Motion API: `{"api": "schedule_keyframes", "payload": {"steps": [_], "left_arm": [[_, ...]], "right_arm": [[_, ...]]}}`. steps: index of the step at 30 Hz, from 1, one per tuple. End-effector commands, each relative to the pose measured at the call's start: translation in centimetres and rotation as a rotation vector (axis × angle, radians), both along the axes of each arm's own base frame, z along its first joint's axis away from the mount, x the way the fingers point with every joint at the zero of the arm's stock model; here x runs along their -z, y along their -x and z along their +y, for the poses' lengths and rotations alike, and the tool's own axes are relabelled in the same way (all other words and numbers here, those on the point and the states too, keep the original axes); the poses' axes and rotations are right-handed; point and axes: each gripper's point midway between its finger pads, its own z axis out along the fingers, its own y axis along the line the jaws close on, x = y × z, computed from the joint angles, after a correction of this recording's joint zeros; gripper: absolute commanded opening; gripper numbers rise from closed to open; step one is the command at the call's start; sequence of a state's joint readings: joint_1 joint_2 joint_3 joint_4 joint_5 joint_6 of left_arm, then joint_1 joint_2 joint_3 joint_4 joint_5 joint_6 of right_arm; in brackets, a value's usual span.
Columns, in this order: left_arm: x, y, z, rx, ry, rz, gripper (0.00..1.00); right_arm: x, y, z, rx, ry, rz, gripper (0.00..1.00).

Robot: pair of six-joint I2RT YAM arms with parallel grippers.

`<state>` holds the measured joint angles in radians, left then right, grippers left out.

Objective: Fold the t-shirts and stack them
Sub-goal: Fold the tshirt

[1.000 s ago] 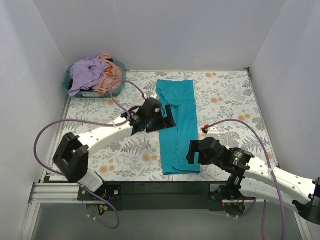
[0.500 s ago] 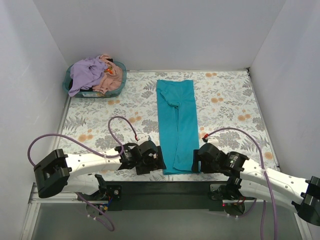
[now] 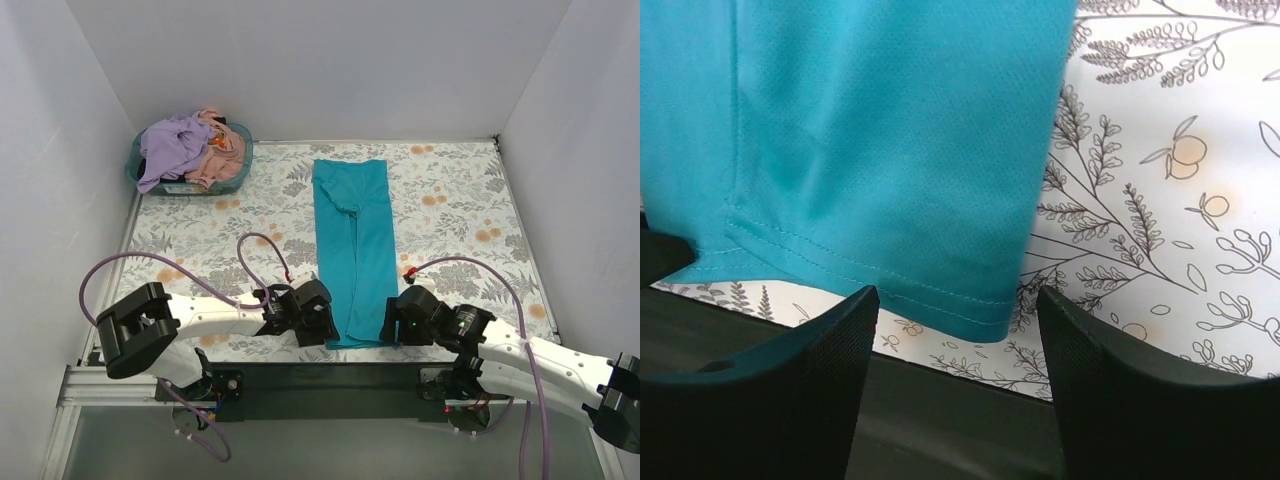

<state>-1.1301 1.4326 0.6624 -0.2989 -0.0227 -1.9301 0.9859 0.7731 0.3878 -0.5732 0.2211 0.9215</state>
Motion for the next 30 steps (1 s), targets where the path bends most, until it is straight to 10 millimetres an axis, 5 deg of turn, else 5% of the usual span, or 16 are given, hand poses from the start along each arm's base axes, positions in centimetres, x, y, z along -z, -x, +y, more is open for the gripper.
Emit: {"api": "schedule_keyframes", "payload": {"steps": [1,2,5,8,15,21,30], "left_arm": [[1.3,0.6,1.0,0.005,-0.052,0.014,0.42],[1.4,0.7,1.1,0.001,-0.054,0.015,0.28],[2.0,1.1,1.5,-0.004,-0.067,0.027,0.21],[2.6,1.5,1.9,-0.008,-0.083,0.041,0.02],[2.8,1.4,3.5,-0.056,-0.125,0.036,0.00],[2.3,1.3,4.2,-0.073,-0.130,0.020,0.00],[0.6,1.8,2.8,-0.012,-0.043,0.014,0.00]], "right_arm": [[0.4,-0.3,-0.3,0.043,-0.012,-0.004,0.70],[0.7,-0.2,-0.5,0.049,-0.010,0.000,0.68],[0.9,-0.1,-0.5,0.056,-0.013,0.012,0.66],[1.3,0.3,-0.6,0.054,-0.017,0.030,0.56],[1.3,0.8,-1.2,0.063,-0.019,0.041,0.01],[1.5,1.8,-2.7,0.081,0.026,0.078,0.01],[0.3,2.4,-1.5,0.003,-0.036,0.082,0.01]]}}
